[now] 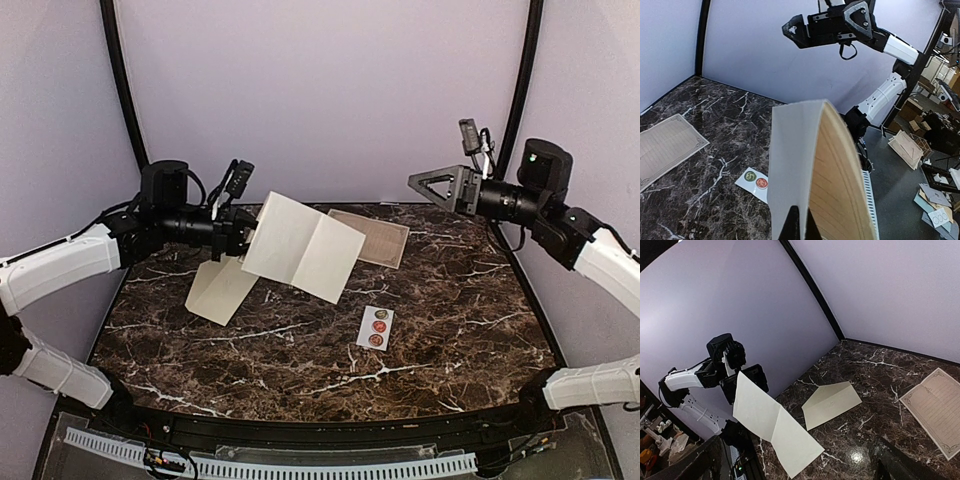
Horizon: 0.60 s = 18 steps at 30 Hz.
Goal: Place the letter into the envelope and seal it
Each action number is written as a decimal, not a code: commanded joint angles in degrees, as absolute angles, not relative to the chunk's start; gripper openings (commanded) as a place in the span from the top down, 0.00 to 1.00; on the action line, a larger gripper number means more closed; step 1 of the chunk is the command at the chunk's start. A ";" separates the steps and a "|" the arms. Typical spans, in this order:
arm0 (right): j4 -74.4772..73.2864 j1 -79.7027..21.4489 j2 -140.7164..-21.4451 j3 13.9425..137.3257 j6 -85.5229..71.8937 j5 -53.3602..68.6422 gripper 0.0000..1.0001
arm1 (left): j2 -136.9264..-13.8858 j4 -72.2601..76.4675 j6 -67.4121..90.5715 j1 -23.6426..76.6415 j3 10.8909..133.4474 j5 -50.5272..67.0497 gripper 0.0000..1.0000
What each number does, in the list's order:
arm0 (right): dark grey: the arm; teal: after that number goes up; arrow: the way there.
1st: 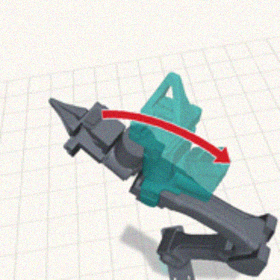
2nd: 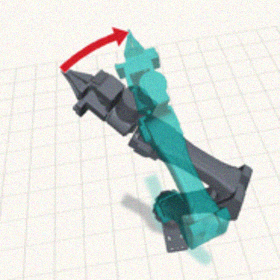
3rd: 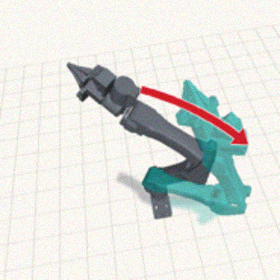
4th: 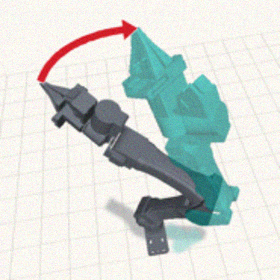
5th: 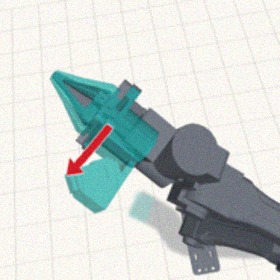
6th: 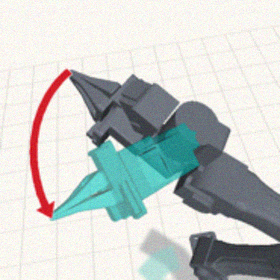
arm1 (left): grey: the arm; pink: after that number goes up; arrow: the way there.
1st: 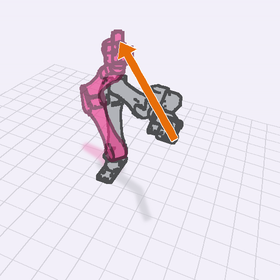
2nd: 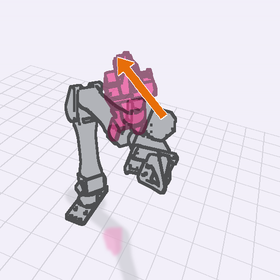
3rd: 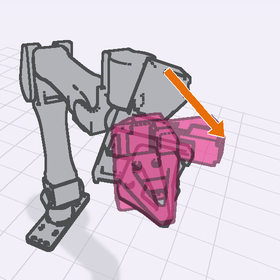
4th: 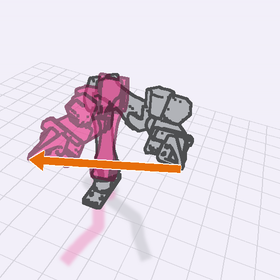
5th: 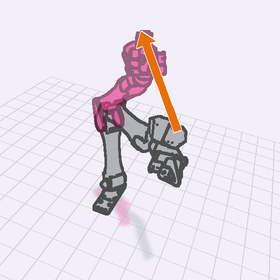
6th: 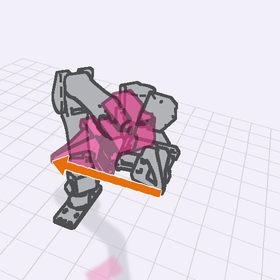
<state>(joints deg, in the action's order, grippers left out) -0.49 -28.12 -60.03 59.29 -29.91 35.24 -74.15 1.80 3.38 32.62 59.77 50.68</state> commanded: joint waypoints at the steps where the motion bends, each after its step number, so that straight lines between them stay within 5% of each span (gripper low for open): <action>1: -9.41 -30.61 -62.92 64.57 -23.69 42.08 0.01 | -75.85 0.92 1.44 36.56 61.11 56.55 1.00; 10: -16.54 -35.16 -67.72 65.78 -19.34 54.01 0.05 | -82.61 -5.77 1.65 43.66 68.31 63.68 1.00; 18: -12.52 -40.40 -68.75 60.40 -21.34 56.41 0.22 | -84.23 -7.16 3.17 44.49 71.61 64.70 1.00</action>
<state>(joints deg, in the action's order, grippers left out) -16.12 -37.98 -68.23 63.18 -20.36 53.34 -83.90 -4.78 2.76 44.25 68.95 61.87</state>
